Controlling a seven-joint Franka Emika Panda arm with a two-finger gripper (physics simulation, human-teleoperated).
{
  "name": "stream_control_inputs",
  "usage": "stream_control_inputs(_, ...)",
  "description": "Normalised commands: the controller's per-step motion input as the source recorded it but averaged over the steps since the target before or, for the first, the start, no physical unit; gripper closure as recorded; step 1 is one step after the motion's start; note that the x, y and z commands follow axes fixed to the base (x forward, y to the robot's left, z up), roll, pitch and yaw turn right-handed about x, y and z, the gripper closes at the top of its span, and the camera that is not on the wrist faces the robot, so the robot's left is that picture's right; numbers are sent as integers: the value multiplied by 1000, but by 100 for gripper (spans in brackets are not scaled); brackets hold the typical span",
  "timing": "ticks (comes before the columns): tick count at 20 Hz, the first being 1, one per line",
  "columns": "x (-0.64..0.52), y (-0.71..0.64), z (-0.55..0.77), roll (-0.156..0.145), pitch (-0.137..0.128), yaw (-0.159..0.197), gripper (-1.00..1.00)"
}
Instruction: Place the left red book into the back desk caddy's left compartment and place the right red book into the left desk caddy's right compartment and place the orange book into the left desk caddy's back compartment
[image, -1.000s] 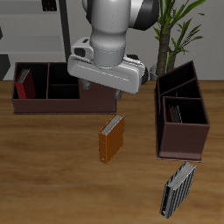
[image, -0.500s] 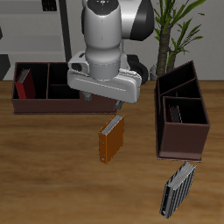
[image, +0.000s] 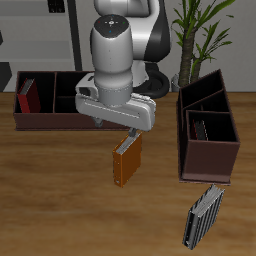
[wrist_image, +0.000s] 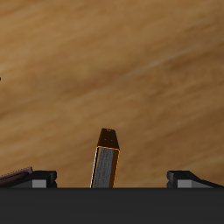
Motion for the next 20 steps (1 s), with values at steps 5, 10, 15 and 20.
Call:
stream_control_inputs(5,-162,-121,-197,-62,-119,-27,-100)
stream_control_inputs(10,-637,257,-223,-25,-234,-8,-100)
stream_control_inputs(15,-17,98,-128,-5,-6,-57,-100)
stream_control_inputs(20,123,15,-113,4,28,-41,-100)
